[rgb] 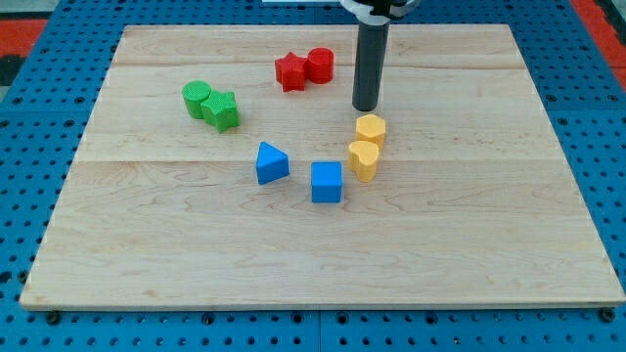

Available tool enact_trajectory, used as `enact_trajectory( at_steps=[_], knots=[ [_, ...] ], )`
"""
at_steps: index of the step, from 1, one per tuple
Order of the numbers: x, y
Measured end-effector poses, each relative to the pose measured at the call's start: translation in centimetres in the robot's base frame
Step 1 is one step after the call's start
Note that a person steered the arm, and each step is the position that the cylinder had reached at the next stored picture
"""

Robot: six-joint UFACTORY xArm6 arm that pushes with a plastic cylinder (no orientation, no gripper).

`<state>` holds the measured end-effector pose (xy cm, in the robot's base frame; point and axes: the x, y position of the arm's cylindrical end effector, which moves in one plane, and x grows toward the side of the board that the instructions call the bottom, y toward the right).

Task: Move the green star to the top left side of the board

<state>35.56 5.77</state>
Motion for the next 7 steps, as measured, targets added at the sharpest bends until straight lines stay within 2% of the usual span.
enact_trajectory(
  at_steps=[2, 6, 7],
  knots=[
    [0.7, -4.1],
    [5.9, -13.9],
    [3.4, -18.8]
  ],
)
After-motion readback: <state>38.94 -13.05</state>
